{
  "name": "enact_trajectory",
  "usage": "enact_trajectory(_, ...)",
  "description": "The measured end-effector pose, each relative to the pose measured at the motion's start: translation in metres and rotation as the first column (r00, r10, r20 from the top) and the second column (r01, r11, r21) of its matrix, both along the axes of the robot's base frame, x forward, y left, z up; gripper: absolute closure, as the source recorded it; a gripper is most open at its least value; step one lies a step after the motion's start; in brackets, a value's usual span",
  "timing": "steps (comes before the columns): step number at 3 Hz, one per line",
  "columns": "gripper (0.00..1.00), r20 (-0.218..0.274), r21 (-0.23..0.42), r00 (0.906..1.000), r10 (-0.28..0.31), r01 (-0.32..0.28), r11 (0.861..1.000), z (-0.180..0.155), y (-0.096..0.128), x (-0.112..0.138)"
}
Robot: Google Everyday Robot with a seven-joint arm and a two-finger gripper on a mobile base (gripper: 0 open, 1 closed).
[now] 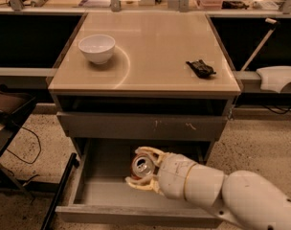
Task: Pick coke can from middle drawer and place on counter
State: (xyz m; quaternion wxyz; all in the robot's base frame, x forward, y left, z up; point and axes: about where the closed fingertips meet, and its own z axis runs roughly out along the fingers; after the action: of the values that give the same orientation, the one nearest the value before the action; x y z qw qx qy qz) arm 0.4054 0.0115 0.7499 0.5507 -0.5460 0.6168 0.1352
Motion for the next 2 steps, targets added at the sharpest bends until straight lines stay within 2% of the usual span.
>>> enact_trajectory(1, 1.0, 0.034, -0.021, 0.9993, -0.016, 0.017, 1.0, 0.074, -0.026, 0.023)
enact_trajectory(2, 1.0, 0.061, -0.106, 0.9981, -0.008, 0.014, 0.994, 0.155, -0.034, 0.037)
